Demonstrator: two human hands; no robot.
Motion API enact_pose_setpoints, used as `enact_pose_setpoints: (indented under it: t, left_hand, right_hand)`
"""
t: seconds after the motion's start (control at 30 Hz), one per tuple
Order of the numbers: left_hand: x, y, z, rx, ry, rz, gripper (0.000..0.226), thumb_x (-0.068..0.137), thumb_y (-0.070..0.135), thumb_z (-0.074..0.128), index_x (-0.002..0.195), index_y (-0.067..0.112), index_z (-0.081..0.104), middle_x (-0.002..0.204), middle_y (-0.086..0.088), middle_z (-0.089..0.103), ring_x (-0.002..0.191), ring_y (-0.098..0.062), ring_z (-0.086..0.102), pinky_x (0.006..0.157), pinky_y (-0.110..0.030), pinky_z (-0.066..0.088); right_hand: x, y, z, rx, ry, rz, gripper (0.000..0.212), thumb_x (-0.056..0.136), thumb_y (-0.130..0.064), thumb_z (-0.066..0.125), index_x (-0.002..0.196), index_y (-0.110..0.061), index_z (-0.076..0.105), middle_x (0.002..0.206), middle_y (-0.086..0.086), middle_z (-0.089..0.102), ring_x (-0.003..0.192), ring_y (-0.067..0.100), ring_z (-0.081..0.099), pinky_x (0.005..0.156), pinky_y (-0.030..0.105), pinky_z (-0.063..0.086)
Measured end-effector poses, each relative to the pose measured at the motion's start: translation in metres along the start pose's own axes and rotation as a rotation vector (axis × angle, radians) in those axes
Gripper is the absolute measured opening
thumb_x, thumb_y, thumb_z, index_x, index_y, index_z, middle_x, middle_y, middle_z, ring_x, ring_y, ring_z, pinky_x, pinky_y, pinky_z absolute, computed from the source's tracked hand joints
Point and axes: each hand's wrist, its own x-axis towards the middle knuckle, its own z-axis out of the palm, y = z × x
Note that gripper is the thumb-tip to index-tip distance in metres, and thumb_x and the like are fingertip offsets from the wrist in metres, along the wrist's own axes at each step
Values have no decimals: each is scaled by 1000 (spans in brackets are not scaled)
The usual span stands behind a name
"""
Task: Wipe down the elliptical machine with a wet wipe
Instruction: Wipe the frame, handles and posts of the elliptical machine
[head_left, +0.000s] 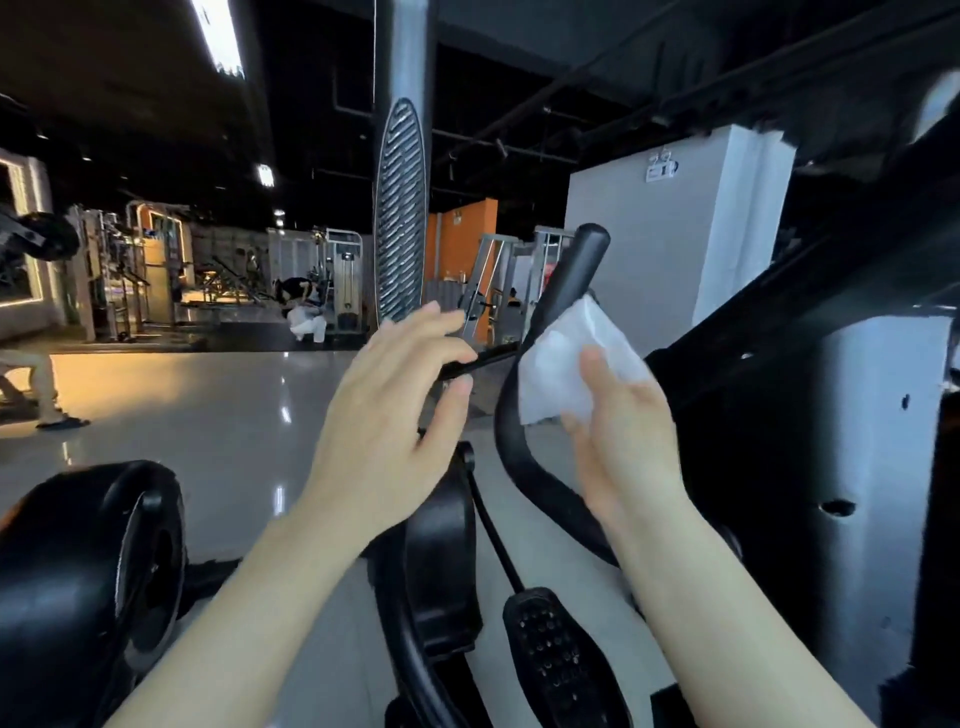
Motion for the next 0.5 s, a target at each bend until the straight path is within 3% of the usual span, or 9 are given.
enact_pose_setpoints:
  t: [0.07, 0.1, 0.17, 0.27, 0.37, 0.43, 0.5]
  left_hand:
    - [34, -23, -4, 262, -47, 201, 38, 100, 35, 38, 122, 16, 63, 146, -1, 48, 143, -14, 28, 123, -38, 1]
    - [51, -33, -7, 361, -95, 264, 44, 101, 40, 34, 127, 17, 62, 149, -3, 45, 146, -18, 25, 122, -45, -2]
    - [80, -48, -11, 484, -172, 335, 53, 102, 48, 25, 137, 20, 54, 154, -3, 37, 148, -21, 19, 121, -52, -3]
    - [96, -60, -10, 492, -184, 403, 58, 102, 53, 17, 145, 24, 44, 157, -3, 31, 150, -21, 13, 120, -52, -4]
    - [97, -66, -8, 405, -150, 438, 59, 102, 54, 15, 148, 24, 37, 158, -1, 28, 150, -22, 10, 119, -47, -11]
    - [99, -67, -7, 375, -125, 448, 59, 102, 54, 15, 148, 24, 38, 158, -1, 29, 150, -23, 11, 119, -46, -12]
    - [101, -69, -5, 359, -110, 467, 59, 102, 54, 17, 148, 23, 39, 157, -2, 31, 149, -24, 13, 119, -45, -13]
  right_hand:
    - [35, -16, 13, -477, 83, -682, 41, 97, 3, 43, 124, -23, 60, 119, -13, 65, 119, 2, 54, 107, 26, 41]
    - [60, -18, 16, -747, 70, -975, 52, 89, 15, 43, 125, -19, 61, 128, -5, 61, 128, 9, 46, 116, 33, 29]
    - [118, -15, 12, -1167, 36, -1292, 59, 73, 26, 47, 122, -3, 63, 132, 13, 59, 131, 27, 40, 118, 39, 19]
    - [164, 4, 1, -1410, -31, -1152, 54, 71, 23, 56, 119, -2, 64, 129, 13, 61, 131, 33, 44, 116, 42, 26]
    - [176, 14, -11, -1426, -85, -1151, 42, 78, 18, 59, 115, -1, 64, 124, 11, 64, 132, 30, 43, 120, 36, 16]
    - [167, 16, -12, -1480, -178, -1183, 35, 81, 12, 49, 109, 1, 66, 117, 13, 67, 128, 29, 47, 119, 35, 14]
    - [149, 39, -13, -1564, -323, -1201, 41, 77, 3, 35, 101, 1, 69, 112, 13, 69, 122, 28, 54, 117, 38, 18]
